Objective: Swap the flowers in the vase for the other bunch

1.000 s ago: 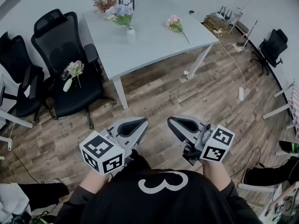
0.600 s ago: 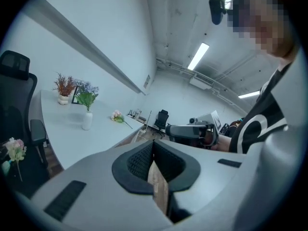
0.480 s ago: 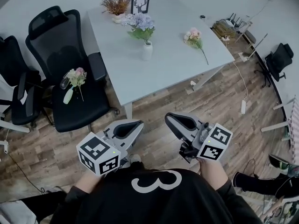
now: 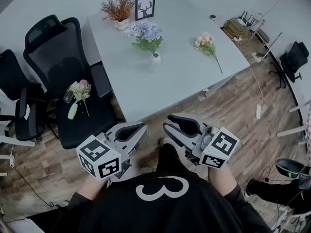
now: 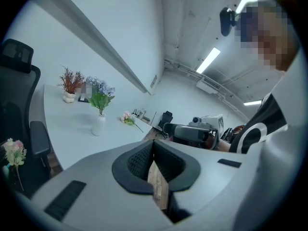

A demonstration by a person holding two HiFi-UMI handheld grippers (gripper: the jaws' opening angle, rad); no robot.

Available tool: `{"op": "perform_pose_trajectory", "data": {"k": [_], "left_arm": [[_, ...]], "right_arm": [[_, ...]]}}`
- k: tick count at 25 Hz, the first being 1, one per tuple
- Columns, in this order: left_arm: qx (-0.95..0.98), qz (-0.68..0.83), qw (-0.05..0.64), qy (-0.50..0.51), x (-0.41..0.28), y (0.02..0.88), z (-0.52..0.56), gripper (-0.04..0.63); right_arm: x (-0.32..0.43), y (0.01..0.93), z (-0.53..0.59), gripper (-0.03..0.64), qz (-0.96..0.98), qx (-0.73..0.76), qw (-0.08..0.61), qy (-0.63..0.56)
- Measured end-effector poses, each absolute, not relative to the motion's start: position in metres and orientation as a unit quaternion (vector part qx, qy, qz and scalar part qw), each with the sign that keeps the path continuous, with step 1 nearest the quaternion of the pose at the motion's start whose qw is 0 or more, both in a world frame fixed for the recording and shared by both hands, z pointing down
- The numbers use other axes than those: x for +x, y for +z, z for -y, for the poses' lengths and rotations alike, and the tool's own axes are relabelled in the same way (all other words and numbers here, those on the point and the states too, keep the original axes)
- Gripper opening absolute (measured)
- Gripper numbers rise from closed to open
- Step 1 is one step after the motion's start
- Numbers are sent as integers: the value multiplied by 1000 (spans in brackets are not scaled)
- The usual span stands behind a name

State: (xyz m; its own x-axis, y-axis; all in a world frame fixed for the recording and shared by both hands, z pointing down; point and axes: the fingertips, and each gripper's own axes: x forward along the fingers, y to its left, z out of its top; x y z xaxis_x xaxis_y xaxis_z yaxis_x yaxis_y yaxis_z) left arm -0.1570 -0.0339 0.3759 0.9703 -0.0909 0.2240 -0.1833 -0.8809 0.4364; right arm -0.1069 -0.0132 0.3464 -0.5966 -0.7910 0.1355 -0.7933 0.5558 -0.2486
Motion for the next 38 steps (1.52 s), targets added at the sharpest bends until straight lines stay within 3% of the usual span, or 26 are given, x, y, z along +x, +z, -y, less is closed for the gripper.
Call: {"op": "perform_pose_trajectory", "data": {"k": [16,19,25,31,38], "left_arm": [[949,180,245,83,-81,361,178,12],[942,202,258,73,-77,362,199,12],[926,246,281,57,-82,363,235,12],[912,275,300,54,-86,374,252,12],[898,304,314,55,-94,386,261,12]], "right_arm": [[1,312,186,200,913,400,4,81],[13,313,216,280,912,404,16,75],[23,315,264,355,918,390,43,62],[28,335,306,486,913,399,65,62],[16,374,339,492,913,384,71,117]]}}
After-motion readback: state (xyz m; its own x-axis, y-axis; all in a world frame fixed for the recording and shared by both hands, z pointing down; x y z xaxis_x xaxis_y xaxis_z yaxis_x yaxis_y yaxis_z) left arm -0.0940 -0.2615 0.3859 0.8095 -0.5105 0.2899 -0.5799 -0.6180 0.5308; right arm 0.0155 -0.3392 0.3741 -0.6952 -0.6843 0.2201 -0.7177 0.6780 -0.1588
